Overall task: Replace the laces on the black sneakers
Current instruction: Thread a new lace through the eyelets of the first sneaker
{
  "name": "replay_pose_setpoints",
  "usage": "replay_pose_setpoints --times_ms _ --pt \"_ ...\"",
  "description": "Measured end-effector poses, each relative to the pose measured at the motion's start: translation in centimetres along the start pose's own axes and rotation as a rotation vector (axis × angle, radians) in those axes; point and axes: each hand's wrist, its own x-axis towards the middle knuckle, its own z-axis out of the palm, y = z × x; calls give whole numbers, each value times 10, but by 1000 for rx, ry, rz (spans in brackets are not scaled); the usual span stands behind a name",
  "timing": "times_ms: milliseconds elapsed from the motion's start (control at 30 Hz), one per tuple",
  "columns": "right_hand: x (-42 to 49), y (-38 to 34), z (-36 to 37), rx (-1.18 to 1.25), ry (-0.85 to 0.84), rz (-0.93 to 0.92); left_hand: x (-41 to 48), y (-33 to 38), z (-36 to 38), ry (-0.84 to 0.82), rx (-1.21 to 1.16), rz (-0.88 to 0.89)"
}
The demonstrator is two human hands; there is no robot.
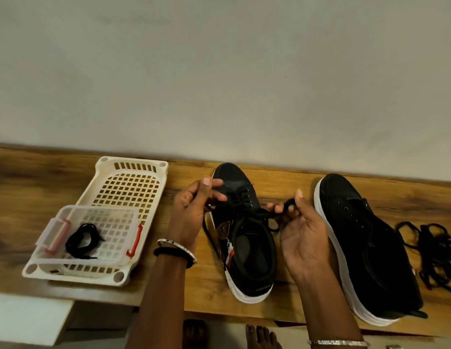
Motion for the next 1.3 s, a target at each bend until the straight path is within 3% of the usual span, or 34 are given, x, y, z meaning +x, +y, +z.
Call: replay_pose_setpoints --times_ms 100,233,400,600,733,833,1200,1300 --pt "-1 -4 -2 -81 -81 -28 0 3 -12 -35 97 -57" --pt "-2 -9 -1 -144 -159 -55 1 -1 -29 -238 333 -80" --pt "1 -11 -2 -193 -226 -42 9 -8 -39 -304 610 45" --pt "0 -12 -3 -54 -261 25 4 8 -26 -118 256 41" --pt "-2 -5 2 48 -229 68 0 5 13 -117 -205 -122" --pt "-1 -3 3 16 -154 53 4 0 25 -25 -365 -174" --pt "3 1 5 -129 -23 -32 12 -9 32 36 -318 -62" --pt "1 0 1 -178 -56 -53 9 -8 23 -28 -156 6"
